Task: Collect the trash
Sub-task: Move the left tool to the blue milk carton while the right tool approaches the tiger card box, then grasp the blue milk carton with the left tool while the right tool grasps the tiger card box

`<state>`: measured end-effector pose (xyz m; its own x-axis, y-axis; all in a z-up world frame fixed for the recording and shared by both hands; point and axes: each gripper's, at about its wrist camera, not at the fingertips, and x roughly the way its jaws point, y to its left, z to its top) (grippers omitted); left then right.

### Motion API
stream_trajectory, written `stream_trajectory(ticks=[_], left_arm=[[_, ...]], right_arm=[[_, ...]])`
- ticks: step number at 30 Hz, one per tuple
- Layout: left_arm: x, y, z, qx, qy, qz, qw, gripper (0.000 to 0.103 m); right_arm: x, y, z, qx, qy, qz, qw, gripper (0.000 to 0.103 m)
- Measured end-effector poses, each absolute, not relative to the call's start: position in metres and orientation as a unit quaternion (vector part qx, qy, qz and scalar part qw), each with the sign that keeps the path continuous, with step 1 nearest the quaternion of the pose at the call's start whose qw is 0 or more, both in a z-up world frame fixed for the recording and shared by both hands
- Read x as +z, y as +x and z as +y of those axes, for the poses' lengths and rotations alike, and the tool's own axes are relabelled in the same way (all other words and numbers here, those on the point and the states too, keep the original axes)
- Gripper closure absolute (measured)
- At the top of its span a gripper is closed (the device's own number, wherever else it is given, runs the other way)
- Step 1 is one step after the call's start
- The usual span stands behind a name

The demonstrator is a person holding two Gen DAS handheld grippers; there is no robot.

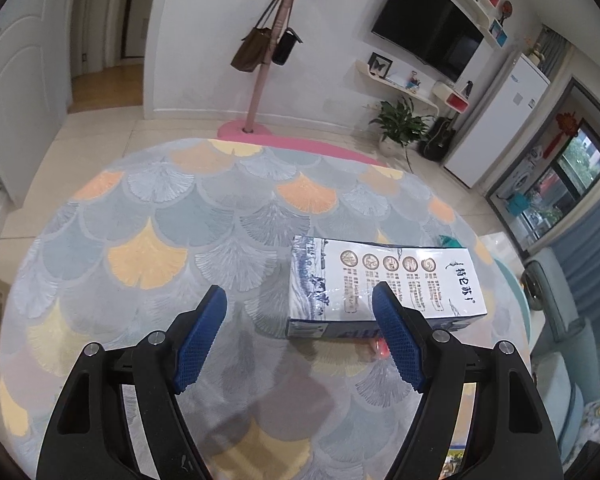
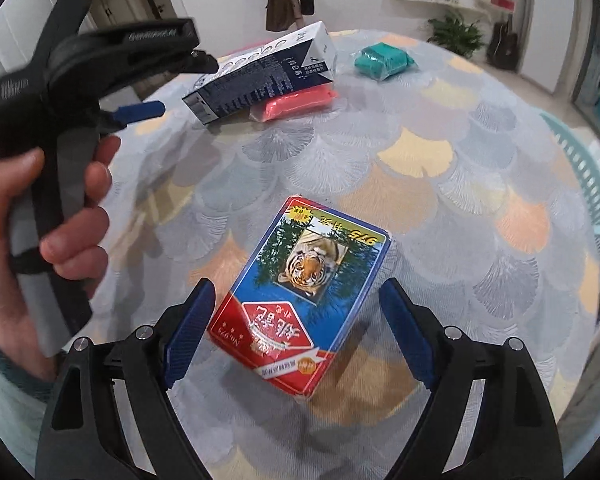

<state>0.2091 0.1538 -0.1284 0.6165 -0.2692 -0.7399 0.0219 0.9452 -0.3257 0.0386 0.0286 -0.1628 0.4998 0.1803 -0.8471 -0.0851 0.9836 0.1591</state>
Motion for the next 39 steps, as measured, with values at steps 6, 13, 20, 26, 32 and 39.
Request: stream_trajectory(ticks=[6,13,20,26,32,39], left_arm=[[-0.136,0.221,0.145,-0.095,-0.145,0.437,0.883,0.031],[-0.129,0.204,0.133,-0.135,-0.142,0.439,0.877,0.052],[-0.119,0.164,0.096,-0.212,-0.118,0.443,0.863,0.055],[-0.100,0.147,0.076,-0.266,-0.070,0.436,0.857,0.048],[-0.095,0.155,0.056,-0.235,0.012,0.419,0.877,0.022],[-0.119,0.171,0.014,-0.270,0.070,0.448,0.849,0.023]], right_arm=[[-0.164,0.034,0.020,0.085,0.041,0.485,0.869,0.031],[-0.156,0.034,-0.010,0.127,0.055,0.472,0.871,0.077],[-0.153,0.043,-0.047,0.144,0.094,0.476,0.863,0.079],[-0.147,0.037,-0.046,0.160,0.093,0.463,0.867,0.079],[-0.136,0.027,-0.047,0.179,0.087,0.446,0.873,0.069],[-0.134,0.024,-0.067,0.166,0.094,0.440,0.878,0.059]])
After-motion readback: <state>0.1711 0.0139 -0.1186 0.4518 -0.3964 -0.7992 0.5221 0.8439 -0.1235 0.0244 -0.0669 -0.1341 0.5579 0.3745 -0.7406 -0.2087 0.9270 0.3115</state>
